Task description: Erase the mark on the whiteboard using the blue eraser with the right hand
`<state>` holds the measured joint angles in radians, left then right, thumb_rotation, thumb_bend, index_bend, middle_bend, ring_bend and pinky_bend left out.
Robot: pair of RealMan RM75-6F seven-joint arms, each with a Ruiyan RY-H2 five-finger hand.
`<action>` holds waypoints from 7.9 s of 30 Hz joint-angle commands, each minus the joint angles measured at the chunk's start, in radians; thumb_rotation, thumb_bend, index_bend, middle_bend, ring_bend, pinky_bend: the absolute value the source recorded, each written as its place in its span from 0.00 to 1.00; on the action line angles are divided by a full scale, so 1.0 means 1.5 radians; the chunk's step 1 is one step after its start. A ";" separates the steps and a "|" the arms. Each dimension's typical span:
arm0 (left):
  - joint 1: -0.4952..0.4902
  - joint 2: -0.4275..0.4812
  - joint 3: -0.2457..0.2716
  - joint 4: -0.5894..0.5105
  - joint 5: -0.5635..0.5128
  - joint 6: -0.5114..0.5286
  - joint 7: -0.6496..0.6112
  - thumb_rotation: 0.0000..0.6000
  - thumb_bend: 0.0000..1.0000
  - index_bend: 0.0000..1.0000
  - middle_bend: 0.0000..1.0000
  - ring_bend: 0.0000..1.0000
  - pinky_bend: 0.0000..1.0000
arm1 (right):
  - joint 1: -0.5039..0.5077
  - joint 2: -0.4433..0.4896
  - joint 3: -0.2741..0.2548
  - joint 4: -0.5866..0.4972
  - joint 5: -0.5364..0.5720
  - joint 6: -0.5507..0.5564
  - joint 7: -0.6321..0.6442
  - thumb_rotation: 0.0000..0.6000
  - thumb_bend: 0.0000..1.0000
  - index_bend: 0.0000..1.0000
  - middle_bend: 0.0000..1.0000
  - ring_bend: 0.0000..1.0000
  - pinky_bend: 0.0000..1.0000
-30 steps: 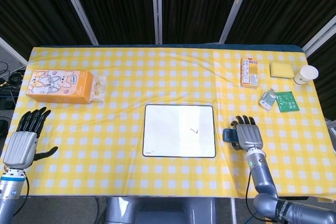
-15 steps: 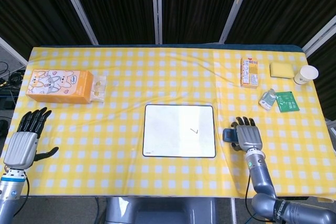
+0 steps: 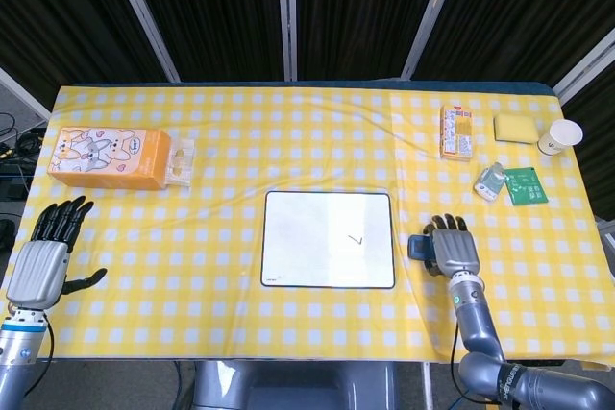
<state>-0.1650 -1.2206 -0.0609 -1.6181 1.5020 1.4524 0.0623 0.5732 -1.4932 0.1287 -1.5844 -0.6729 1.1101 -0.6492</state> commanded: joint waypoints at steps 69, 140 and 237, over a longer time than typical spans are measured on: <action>-0.004 0.009 -0.013 0.010 -0.035 -0.015 -0.035 1.00 0.01 0.00 0.00 0.00 0.00 | 0.124 -0.241 0.070 0.151 -0.179 -0.070 0.134 1.00 0.37 0.86 0.75 0.75 0.78; -0.005 0.011 -0.014 0.000 -0.029 -0.009 -0.030 1.00 0.01 0.00 0.00 0.00 0.00 | 0.079 -0.198 0.063 0.125 -0.137 -0.068 0.114 1.00 0.37 0.86 0.76 0.76 0.78; 0.014 0.009 0.020 -0.015 0.030 0.023 -0.010 1.00 0.01 0.00 0.00 0.00 0.00 | -0.233 0.097 -0.069 0.041 -0.489 0.256 0.360 1.00 0.14 0.03 0.00 0.00 0.00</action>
<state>-0.1484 -1.2099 -0.0346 -1.6421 1.5412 1.4805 0.0476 0.2838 -1.3782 0.0508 -1.5176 -1.3460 1.3967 -0.1204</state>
